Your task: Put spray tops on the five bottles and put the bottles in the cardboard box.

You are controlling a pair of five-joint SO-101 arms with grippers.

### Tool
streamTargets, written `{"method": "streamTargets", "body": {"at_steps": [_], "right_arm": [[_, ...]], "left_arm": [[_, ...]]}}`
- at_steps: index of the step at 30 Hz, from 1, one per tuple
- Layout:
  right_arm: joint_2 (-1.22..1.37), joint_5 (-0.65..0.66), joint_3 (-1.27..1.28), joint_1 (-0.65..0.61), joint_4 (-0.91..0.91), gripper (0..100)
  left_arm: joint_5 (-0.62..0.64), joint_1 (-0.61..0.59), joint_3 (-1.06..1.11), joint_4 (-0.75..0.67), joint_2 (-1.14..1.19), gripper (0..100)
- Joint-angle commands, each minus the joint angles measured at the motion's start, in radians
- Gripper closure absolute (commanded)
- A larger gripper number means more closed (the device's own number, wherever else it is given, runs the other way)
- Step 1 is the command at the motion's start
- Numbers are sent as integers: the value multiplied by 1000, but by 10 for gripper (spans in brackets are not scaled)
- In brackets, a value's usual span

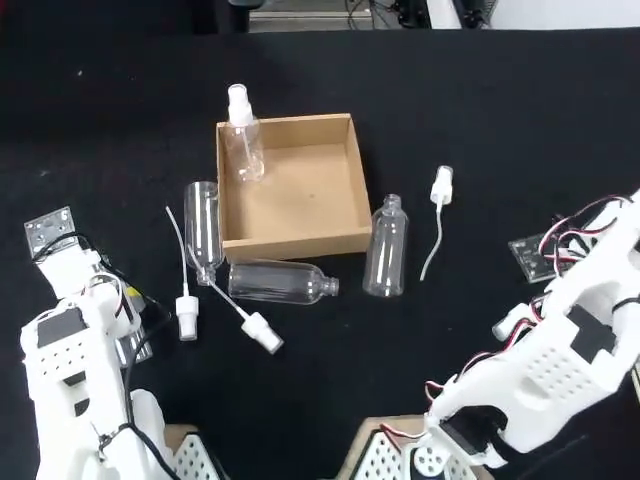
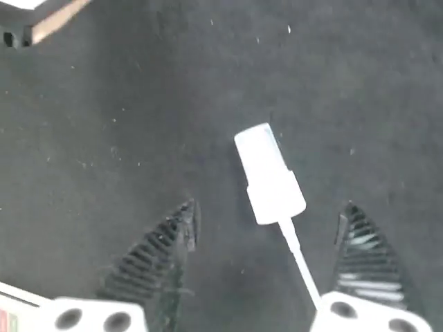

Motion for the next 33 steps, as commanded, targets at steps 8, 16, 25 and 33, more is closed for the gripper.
{"method": "streamTargets", "body": {"at_steps": [8,16,25,33], "right_arm": [[-19,87,101,25,-55,709],[-18,12,219,21,-345,709],[-19,-107,255,-20,-351,766],[-19,-250,246,-52,-394,979]], "left_arm": [[3,-1,-8,-15,-25,971],[3,1,-8,-15,-25,971],[3,2,-8,-17,-25,971],[3,1,-8,-17,-25,971]]}}
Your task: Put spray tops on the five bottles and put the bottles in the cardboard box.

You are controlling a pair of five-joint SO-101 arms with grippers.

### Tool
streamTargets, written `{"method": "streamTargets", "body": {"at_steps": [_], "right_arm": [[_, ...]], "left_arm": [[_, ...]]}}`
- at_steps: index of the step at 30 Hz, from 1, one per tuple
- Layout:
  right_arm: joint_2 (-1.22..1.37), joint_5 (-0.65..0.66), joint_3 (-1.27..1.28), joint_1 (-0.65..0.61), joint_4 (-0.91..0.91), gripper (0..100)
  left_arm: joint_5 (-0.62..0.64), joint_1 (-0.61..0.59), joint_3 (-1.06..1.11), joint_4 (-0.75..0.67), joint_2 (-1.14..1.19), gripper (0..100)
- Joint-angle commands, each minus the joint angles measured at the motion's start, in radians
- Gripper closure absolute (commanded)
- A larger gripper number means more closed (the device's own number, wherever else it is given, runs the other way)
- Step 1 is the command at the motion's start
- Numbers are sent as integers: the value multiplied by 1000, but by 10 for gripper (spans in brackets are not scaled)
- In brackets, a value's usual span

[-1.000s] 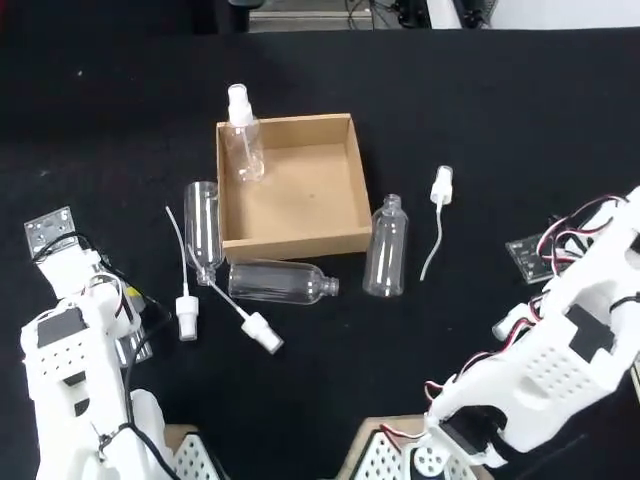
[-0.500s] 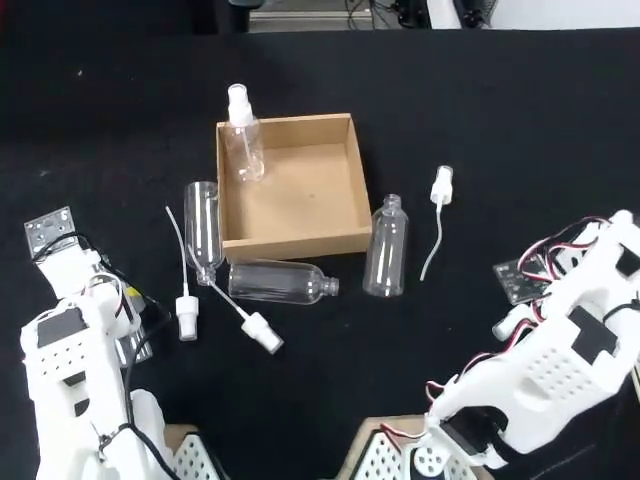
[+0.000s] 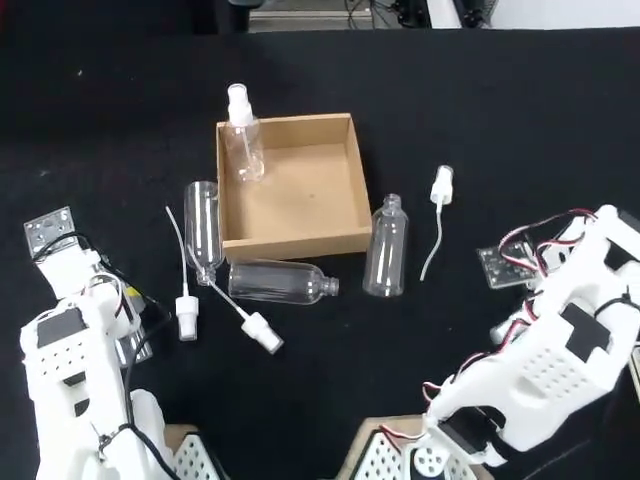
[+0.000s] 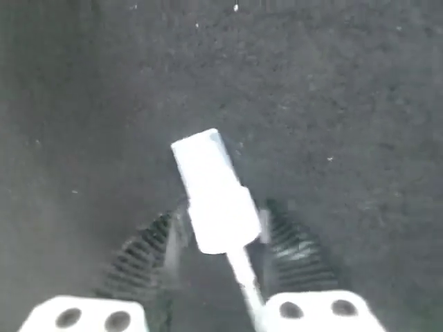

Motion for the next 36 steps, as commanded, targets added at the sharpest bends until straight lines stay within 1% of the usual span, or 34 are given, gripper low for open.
{"method": "streamTargets", "body": {"at_steps": [1,3,4,6,7,11,12,13,15,18,19,20,26,29,32,36], "right_arm": [[-15,-117,-13,-20,-89,991],[-15,-221,-18,-37,-147,988],[-15,-295,-25,-51,-172,988],[-12,-496,-42,-84,-224,988],[-12,-624,-51,-106,-255,988],[-8,-1224,-113,-155,-374,988],[-8,-1335,-127,-160,-391,987],[-7,-1405,-139,-161,-399,986],[-5,-1436,-150,-169,-391,966],[-5,-1435,-148,-193,-356,848],[-5,-1435,-148,-195,-347,816],[-5,-1433,-150,-199,-347,806],[2,-1364,-151,-222,-351,821],[31,-1335,-174,-227,-345,799],[71,-1324,-213,-226,-345,793],[130,-1321,-265,-218,-342,820]], "left_arm": [[3,1,-8,-17,-25,971],[3,1,-8,-17,-25,971],[3,1,-8,-17,-25,971],[3,1,-8,-17,-25,971],[3,1,-8,-17,-25,971],[3,1,-8,-15,-25,971],[3,1,-8,-15,-25,971],[3,1,-8,-14,-25,971],[3,1,-8,-12,-25,971],[3,1,-8,-12,-25,971],[3,1,-8,-12,-25,971],[3,-1,-8,-12,-25,971],[3,-1,-8,-11,-25,971],[3,-1,-8,-11,-25,971],[3,-1,-8,-11,-25,971],[3,-1,-8,-11,-25,971]]}}
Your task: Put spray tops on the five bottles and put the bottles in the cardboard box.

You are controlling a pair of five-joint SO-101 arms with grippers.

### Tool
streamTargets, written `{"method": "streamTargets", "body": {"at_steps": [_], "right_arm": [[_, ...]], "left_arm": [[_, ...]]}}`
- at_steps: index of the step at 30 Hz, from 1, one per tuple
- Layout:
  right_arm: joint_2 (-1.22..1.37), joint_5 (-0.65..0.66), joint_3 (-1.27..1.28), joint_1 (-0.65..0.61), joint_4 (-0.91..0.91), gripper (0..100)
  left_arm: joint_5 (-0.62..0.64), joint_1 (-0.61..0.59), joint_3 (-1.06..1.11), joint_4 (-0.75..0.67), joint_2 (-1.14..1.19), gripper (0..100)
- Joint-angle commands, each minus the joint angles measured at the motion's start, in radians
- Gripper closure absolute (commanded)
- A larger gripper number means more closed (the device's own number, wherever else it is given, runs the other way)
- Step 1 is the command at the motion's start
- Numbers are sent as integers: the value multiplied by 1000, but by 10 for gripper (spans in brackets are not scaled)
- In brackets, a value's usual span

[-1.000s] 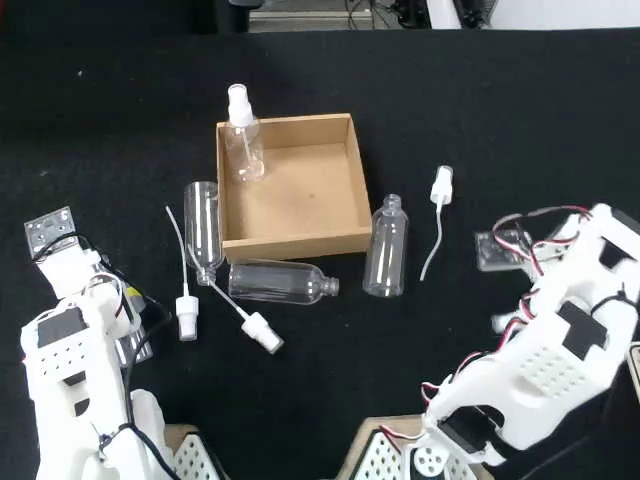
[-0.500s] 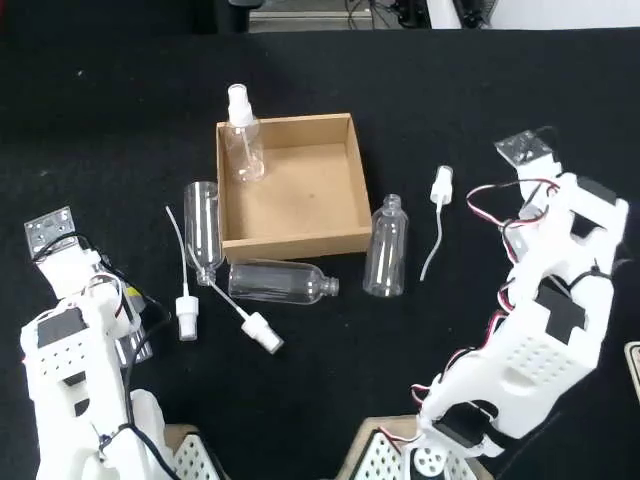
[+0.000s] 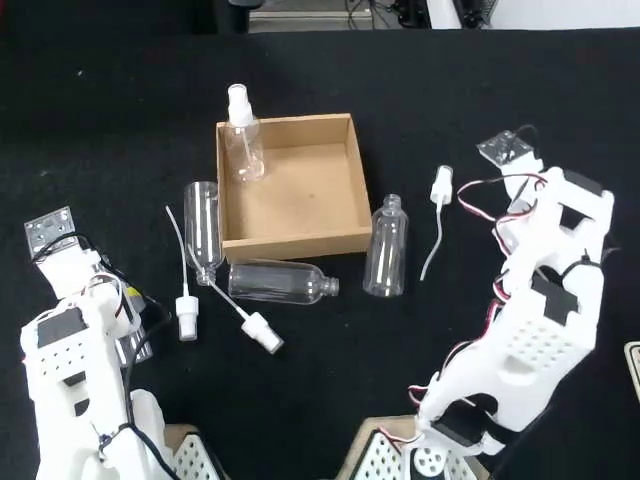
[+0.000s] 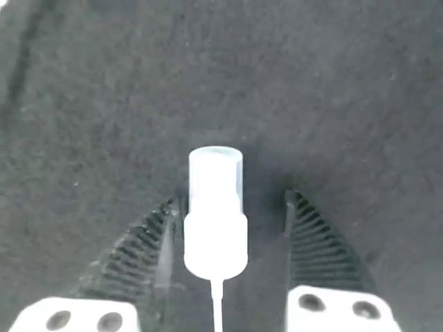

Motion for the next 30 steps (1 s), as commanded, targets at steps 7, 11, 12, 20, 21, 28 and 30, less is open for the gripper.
{"method": "streamTargets", "body": {"at_steps": [7,11,12,20,21,28,30], "right_arm": [[-8,97,-191,11,150,982],[-97,38,-337,9,334,988],[-124,11,-375,-3,384,988],[-314,-250,-651,-164,704,988],[-334,-278,-670,-184,713,988],[-507,-437,-680,-281,710,988],[-552,-471,-680,-302,710,988]], "left_arm": [[3,1,-8,-12,-25,971],[3,8,-8,-11,-25,971],[5,8,-8,-14,-25,971],[11,8,-30,-40,-26,970],[11,8,-35,-63,-26,970],[11,8,-1,-485,-25,970],[11,8,18,-611,-25,970]]}}
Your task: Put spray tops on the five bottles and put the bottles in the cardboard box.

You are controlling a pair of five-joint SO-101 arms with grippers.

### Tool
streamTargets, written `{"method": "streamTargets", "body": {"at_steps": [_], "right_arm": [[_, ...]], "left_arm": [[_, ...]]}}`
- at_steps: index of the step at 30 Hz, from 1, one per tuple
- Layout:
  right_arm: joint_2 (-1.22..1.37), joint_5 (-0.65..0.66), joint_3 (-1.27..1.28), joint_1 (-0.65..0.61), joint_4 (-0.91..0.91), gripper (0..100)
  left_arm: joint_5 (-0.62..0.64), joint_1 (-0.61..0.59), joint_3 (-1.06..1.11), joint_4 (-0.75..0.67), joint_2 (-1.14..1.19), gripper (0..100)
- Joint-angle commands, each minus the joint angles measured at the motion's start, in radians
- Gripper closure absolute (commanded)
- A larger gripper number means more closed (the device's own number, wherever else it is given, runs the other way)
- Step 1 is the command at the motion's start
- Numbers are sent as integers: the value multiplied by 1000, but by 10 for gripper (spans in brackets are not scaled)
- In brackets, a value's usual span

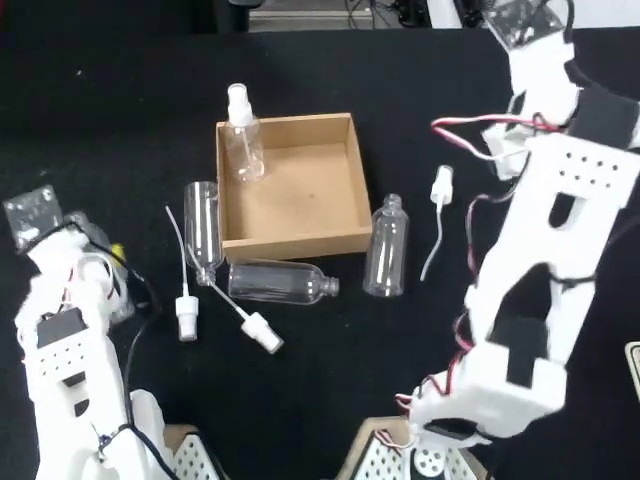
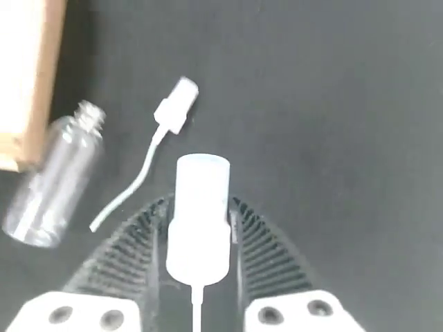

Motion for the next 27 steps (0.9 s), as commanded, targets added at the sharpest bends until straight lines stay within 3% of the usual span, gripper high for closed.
{"method": "streamTargets", "body": {"at_steps": [1,9,13,23,27], "right_arm": [[-130,-61,-59,-51,28,988],[-300,-195,-68,-233,25,988],[-383,-236,-68,-371,-26,988],[-467,-310,-74,-612,-81,988],[-475,-348,-97,-654,-158,988]], "left_arm": [[11,8,8,-241,-25,970],[11,65,84,-459,-25,970],[11,105,173,-643,-25,970],[9,105,390,-1363,-15,970],[9,107,390,-1376,-25,970]]}}
